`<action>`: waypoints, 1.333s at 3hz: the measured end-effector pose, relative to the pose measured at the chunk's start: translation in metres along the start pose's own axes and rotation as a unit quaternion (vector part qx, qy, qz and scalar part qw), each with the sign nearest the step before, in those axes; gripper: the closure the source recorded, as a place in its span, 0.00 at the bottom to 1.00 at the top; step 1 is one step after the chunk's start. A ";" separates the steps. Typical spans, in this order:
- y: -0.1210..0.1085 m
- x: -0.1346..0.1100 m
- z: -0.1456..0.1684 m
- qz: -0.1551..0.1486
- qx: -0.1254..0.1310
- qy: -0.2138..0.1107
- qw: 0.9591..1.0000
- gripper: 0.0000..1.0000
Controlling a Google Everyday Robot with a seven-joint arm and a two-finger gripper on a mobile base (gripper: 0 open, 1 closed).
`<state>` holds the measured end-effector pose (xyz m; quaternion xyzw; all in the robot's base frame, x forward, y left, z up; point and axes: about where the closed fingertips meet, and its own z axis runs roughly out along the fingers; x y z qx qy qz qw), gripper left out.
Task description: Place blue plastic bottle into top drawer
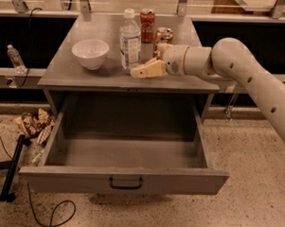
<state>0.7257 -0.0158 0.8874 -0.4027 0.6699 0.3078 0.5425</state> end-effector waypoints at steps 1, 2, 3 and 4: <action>-0.027 -0.007 0.045 -0.016 -0.013 -0.017 1.000 0.00; -0.045 -0.014 0.075 -0.025 -0.020 -0.032 0.999 0.00; -0.057 -0.019 0.105 -0.031 -0.026 -0.045 0.998 0.18; -0.069 -0.018 0.118 -0.028 -0.027 -0.045 0.998 0.47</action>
Offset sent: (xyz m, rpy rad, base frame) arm 0.1124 0.0600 0.0002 0.0564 -0.1000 0.0643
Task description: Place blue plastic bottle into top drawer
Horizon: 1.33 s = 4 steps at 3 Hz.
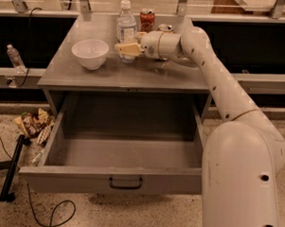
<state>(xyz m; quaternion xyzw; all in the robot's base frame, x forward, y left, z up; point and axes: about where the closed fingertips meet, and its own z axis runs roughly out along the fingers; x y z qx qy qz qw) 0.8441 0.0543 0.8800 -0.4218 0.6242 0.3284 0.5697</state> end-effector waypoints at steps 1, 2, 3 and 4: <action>-0.002 0.000 -0.003 0.003 0.000 0.001 1.000 0.70; 0.001 -0.009 -0.028 0.002 0.010 0.002 1.000 0.95; 0.037 -0.020 -0.084 0.021 0.007 0.004 1.000 1.00; 0.069 -0.015 -0.124 0.049 0.018 0.015 0.999 1.00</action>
Offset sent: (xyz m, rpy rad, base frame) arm -0.0508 -0.0709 0.0384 -0.0070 -0.0055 -0.0729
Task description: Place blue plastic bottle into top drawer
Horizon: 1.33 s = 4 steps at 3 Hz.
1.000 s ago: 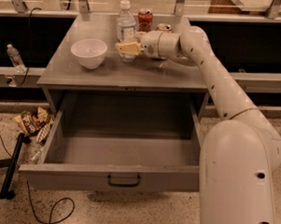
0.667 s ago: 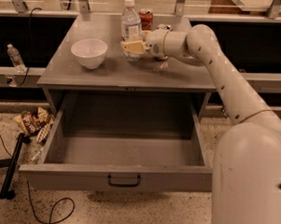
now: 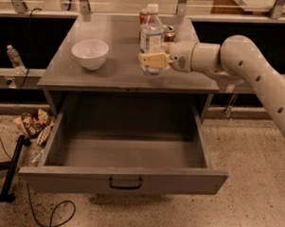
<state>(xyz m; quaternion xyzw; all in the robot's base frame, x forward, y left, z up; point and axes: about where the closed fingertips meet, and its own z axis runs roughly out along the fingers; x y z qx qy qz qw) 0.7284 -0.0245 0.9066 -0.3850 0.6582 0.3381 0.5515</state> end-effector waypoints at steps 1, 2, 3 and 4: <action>0.031 0.014 -0.032 0.027 0.022 0.020 0.999 1.00; 0.044 0.030 -0.033 0.037 0.019 0.035 0.999 1.00; 0.044 0.030 -0.033 0.037 0.019 0.035 0.999 1.00; 0.093 0.020 -0.044 0.062 -0.040 0.010 0.997 1.00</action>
Offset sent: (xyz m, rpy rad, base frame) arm -0.0451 -0.0151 -0.0084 -0.0155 0.0639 -0.0533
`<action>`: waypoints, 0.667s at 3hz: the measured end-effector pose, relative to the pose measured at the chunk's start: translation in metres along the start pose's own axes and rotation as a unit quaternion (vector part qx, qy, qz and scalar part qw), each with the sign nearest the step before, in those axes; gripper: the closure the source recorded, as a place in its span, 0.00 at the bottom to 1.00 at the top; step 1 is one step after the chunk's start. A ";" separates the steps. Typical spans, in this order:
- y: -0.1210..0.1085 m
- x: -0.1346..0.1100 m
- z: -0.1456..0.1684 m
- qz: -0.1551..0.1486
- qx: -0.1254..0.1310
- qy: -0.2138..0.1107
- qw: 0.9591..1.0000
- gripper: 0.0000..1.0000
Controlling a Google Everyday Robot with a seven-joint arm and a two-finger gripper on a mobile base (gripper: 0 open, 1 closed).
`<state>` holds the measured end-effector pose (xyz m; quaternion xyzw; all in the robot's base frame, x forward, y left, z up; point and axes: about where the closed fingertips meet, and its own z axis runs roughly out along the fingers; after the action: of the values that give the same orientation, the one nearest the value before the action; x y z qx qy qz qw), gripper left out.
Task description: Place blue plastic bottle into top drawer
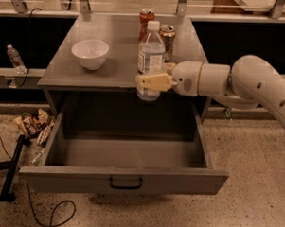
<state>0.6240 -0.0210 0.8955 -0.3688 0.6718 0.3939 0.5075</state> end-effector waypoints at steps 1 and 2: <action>0.049 0.004 -0.012 0.020 -0.068 -0.018 0.997 1.00; 0.086 0.030 -0.008 0.006 -0.160 -0.017 0.987 1.00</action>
Offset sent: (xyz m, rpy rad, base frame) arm -0.1198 0.0282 -0.0312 0.1229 0.0227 0.4628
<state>0.5374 0.0051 0.8812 -0.4340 0.5938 0.5054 0.4513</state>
